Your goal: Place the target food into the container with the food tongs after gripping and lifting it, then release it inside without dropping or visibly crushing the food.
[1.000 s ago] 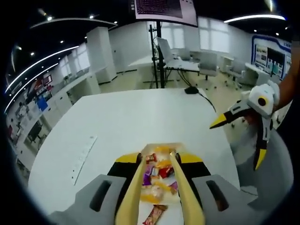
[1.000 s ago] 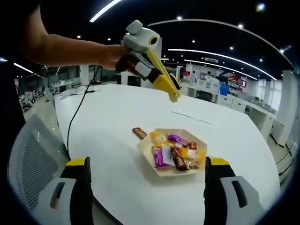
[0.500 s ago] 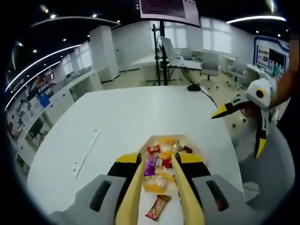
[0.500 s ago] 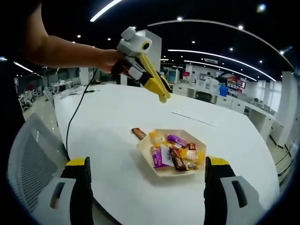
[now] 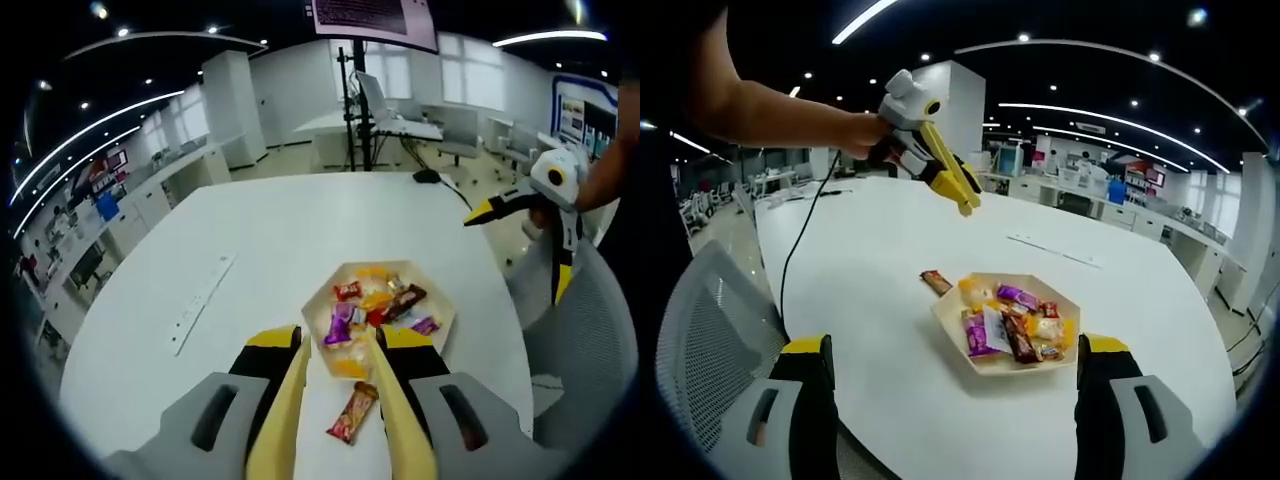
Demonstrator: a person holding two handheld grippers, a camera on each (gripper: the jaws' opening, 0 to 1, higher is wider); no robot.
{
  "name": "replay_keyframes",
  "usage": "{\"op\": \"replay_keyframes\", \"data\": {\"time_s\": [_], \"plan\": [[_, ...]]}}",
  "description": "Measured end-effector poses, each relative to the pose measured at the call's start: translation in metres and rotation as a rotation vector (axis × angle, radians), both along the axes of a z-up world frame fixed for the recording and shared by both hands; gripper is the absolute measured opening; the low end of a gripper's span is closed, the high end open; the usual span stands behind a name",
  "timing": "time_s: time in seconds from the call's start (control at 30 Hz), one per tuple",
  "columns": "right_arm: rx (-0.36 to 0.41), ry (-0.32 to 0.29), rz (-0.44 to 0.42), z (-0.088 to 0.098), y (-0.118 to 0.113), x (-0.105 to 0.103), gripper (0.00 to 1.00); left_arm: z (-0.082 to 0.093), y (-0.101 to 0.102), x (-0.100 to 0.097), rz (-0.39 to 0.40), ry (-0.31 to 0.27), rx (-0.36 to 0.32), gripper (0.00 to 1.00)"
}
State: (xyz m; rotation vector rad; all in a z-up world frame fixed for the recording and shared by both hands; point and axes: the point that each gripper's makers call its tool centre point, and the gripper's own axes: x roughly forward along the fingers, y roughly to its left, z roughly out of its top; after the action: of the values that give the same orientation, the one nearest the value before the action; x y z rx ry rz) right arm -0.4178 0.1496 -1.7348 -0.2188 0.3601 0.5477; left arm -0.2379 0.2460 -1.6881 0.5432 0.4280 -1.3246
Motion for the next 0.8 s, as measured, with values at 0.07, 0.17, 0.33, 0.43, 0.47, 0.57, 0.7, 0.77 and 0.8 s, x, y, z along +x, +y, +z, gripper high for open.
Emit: {"op": "replay_keyframes", "data": {"time_s": [0.07, 0.17, 0.33, 0.43, 0.47, 0.57, 0.7, 0.77, 0.8], "plan": [[-0.003, 0.001, 0.002, -0.001, 0.0, 0.0, 1.0, -0.003, 0.007, 0.002, 0.001, 0.002, 0.002, 0.26], [-0.005, 0.005, 0.006, -0.002, 0.001, 0.0, 1.0, -0.006, 0.02, 0.005, 0.012, 0.005, 0.011, 0.26], [-0.009, 0.012, 0.013, -0.003, 0.002, -0.001, 1.0, -0.006, 0.035, 0.008, 0.01, 0.012, 0.0, 0.26], [-0.009, 0.016, 0.017, -0.004, 0.003, -0.001, 0.99, -0.007, 0.041, 0.009, 0.001, 0.02, -0.006, 0.26], [-0.011, 0.018, 0.017, -0.004, 0.003, -0.002, 0.99, -0.007, 0.043, 0.011, -0.001, 0.02, -0.005, 0.26], [-0.008, 0.018, 0.016, -0.005, 0.002, -0.001, 0.99, -0.01, 0.046, 0.011, -0.016, 0.028, -0.003, 0.26], [-0.009, 0.021, 0.016, -0.005, 0.002, -0.001, 0.99, -0.012, 0.047, 0.012, -0.014, 0.033, -0.007, 0.26], [-0.012, 0.022, 0.015, -0.005, 0.002, -0.001, 0.99, -0.014, 0.047, 0.013, -0.02, 0.032, -0.006, 0.26], [-0.015, 0.021, 0.014, -0.005, 0.002, -0.001, 1.0, -0.016, 0.047, 0.013, -0.024, 0.033, -0.004, 0.26]]}}
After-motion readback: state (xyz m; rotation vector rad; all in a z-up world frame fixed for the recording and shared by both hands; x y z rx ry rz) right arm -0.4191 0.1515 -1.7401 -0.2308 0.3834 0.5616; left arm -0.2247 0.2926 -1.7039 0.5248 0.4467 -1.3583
